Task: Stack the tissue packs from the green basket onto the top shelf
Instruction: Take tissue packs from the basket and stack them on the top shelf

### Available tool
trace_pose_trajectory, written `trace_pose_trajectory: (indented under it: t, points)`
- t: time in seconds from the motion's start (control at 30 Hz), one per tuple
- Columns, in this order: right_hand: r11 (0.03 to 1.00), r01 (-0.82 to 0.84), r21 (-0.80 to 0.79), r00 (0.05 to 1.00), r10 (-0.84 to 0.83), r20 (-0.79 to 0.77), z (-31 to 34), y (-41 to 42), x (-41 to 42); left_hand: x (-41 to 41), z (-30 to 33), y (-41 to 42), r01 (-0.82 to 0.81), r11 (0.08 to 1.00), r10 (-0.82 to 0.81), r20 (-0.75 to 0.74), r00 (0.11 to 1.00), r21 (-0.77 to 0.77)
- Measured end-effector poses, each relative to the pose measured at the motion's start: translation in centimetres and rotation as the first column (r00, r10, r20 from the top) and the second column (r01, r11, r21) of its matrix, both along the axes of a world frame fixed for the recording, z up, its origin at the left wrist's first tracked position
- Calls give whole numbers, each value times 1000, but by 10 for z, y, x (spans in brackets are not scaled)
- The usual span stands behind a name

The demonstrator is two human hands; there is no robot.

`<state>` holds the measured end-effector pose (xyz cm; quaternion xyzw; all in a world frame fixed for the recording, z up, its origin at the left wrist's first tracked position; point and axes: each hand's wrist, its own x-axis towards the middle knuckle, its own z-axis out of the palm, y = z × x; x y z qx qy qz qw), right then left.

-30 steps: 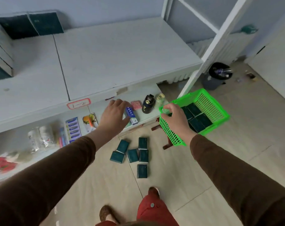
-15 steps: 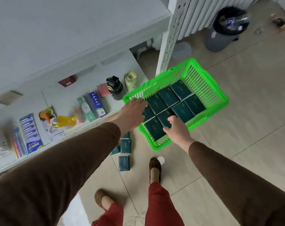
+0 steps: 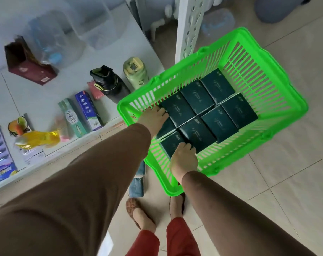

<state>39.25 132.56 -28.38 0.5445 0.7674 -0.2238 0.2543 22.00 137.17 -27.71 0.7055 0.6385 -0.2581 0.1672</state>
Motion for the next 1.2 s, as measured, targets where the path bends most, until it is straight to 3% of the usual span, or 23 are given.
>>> trace_pose_trajectory:
  t: [0.13, 0.27, 0.4, 0.47, 0.53, 0.67, 0.8, 0.9, 1.0, 1.2]
  points:
    - [1000, -1, 0, 999, 1, 47, -13, 7, -2, 1, -12, 2, -10, 997, 13, -48, 999, 74]
    - [999, 27, -30, 993, -24, 112, -14, 19, 3, 5, -11, 8, 118, 983, -97, -148, 984, 142]
    - [996, 72, -48, 997, -71, 40, 14, 28, 16, 1, 20, 11, 193, 968, -165, -171, 971, 161]
    - [982, 159, -103, 983, -166, -73, 42, 37, 24, -6, 47, 5, 83, 979, -70, -75, 995, 184]
    - [960, 221, -170, 937, -258, -235, 80, 48, 34, -13, 88, -7, -129, 967, 116, 70, 991, 221]
    - [972, 151, -180, 796, -228, -561, 184, 63, 45, -36, 198, -55, -495, 825, 390, 359, 848, 273]
    - [980, -38, -193, 634, -126, -763, 301, 60, 12, -68, 316, -132, -735, 608, 513, 559, 652, 300]
    - [979, -111, -170, 518, -89, -851, 374, 54, -40, -107, 393, -189, -802, 475, 557, 583, 592, 362]
    - [977, -168, -130, 432, -46, -901, 432, 40, -113, -160, 456, -239, -808, 389, 558, 585, 589, 442]
    - [945, -316, -88, 306, 13, -952, 484, -5, -280, -300, 519, -321, -795, 229, 631, 536, 561, 562]
